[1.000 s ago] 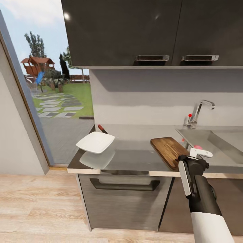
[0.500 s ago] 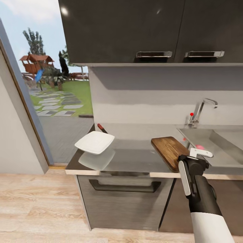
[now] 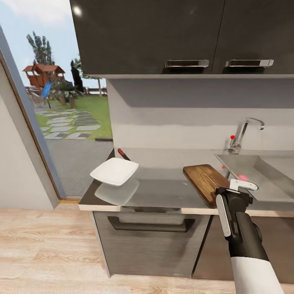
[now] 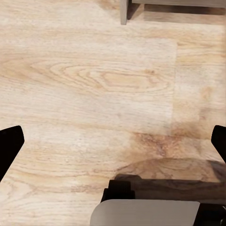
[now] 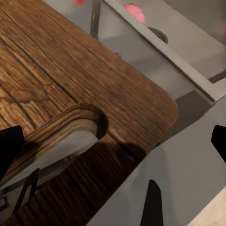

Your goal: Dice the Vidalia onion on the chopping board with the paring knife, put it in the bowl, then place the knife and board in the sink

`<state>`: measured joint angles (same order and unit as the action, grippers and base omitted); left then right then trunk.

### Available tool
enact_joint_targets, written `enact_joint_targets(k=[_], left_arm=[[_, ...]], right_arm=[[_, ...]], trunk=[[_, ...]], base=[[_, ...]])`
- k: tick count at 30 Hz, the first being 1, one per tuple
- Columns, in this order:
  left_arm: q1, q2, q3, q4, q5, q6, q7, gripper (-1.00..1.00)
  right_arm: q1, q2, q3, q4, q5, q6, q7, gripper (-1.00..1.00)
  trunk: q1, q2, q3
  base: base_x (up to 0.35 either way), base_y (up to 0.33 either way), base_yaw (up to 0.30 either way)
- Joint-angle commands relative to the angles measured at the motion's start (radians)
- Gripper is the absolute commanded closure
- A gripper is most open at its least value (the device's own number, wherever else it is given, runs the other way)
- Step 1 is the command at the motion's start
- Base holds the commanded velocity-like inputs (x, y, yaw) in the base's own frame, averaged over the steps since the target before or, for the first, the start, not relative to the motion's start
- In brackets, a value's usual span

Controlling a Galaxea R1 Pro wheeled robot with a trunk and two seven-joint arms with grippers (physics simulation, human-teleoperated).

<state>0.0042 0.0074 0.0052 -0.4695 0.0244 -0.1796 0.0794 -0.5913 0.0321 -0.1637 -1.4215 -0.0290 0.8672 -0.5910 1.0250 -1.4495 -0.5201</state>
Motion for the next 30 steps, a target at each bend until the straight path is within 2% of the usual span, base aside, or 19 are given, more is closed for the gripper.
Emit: enact_joint_targets(k=[1, 8, 15, 22, 25, 30], left_arm=[[0.0, 0.0, -0.001, -0.001, 0.003, -0.001, 0.002, -1.0], [0.0, 0.0, -0.001, -0.001, 0.003, -0.001, 0.002, -1.0], [0.04, -0.002, -0.007, 0.015, 0.043, 0.038, 0.041, -1.0], [0.045, -0.001, -0.007, 0.015, 0.082, 0.06, 0.081, -1.0], [0.045, -0.001, -0.007, 0.015, 0.099, 0.06, 0.089, -1.0], [0.045, -0.001, -0.007, 0.015, 0.127, 0.06, 0.089, -1.0]], right_arm=[[-0.001, 0.0, 0.0, -0.001, -0.003, 0.004, -0.004, -1.0], [-0.001, 0.0, -0.002, -0.001, -0.003, 0.004, -0.004, -1.0], [-0.04, 0.031, 0.003, -0.04, 0.035, 0.043, 0.035, -1.0], [-0.08, 0.016, 0.001, -0.08, 0.078, 0.058, 0.074, -1.0], [-0.078, 0.013, 0.001, -0.097, 0.096, 0.058, 0.091, -1.0], [-0.078, 0.012, -0.001, -0.102, 0.101, 0.058, 0.119, -1.0]], trunk=[[0.0, 0.0, -0.001], [0.0, 0.0, -0.001], [0.0, 0.0, -0.001], [0.0, 0.0, -0.001], [0.0, 0.0, -0.001], [0.0, 0.0, -0.001]], base=[[0.0, 0.0, 0.0], [0.0, 0.0, 0.0], [0.0, 0.0, 0.0], [0.0, 0.0, 0.0], [0.0, 0.0, 0.0], [0.0, 0.0, 0.0]])
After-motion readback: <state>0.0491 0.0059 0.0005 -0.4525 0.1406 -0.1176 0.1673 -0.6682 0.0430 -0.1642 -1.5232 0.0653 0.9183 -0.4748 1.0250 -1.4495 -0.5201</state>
